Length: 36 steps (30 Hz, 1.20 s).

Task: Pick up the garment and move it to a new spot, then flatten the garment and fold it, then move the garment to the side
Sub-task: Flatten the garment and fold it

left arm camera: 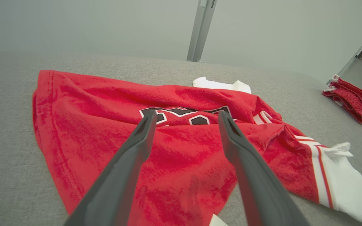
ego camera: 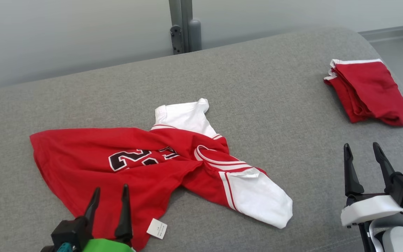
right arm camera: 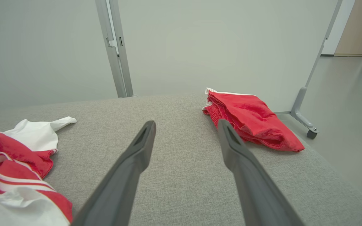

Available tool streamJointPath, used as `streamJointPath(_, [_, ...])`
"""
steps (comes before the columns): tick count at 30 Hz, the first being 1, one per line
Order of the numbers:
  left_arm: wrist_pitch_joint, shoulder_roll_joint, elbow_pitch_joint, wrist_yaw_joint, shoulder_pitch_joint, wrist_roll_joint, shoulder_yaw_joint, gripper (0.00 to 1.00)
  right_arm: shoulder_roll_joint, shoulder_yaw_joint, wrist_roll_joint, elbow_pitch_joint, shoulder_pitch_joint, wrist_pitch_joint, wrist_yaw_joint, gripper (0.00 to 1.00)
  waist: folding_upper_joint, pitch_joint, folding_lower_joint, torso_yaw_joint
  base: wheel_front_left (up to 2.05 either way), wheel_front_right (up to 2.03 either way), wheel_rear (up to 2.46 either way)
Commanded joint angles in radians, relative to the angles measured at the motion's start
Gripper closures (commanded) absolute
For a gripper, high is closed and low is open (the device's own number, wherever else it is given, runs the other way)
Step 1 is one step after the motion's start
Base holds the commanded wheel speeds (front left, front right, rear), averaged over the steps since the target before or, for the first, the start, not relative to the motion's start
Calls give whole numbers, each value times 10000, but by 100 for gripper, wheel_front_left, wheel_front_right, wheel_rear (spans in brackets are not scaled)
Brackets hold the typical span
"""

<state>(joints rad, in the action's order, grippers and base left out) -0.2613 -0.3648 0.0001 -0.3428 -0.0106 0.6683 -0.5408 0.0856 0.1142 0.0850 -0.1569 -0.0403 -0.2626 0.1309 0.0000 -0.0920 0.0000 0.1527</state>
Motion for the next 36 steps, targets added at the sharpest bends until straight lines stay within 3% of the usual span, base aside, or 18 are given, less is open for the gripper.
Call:
streamJointPath(1, [-37, 9, -66, -59, -435, -196, 262, 0, 38, 51, -82, -10, 199, -30, -4, 0, 0, 736, 0, -719, 0, 0, 0])
streamJointPath(8, [-37, 492, -190, 222, -2188, -941, 1864, 0, -96, 546, 16, -109, 798, -30, -4, 0, 0, 1225, 0, -1255, 0, 0, 0])
streamJointPath(15, [-39, 1034, -67, 1096, -3007, -1714, 3245, 0, -210, 731, -115, -434, 1282, -30, -4, 0, 0, 1377, 0, -1523, 0, 0, 0])
streamJointPath(24, [-40, 1814, 444, 2183, -3122, -2798, 4312, 0, -297, 572, -102, -737, 1410, -30, -4, 0, 0, 1425, 0, -1453, 0, 0, 0])
streamJointPath(36, [-40, 2554, 735, 3090, -2985, -3658, 5200, 0, -330, 369, 23, -617, 1185, -30, -4, 0, 0, 1380, 0, -1380, 0, 0, 0])
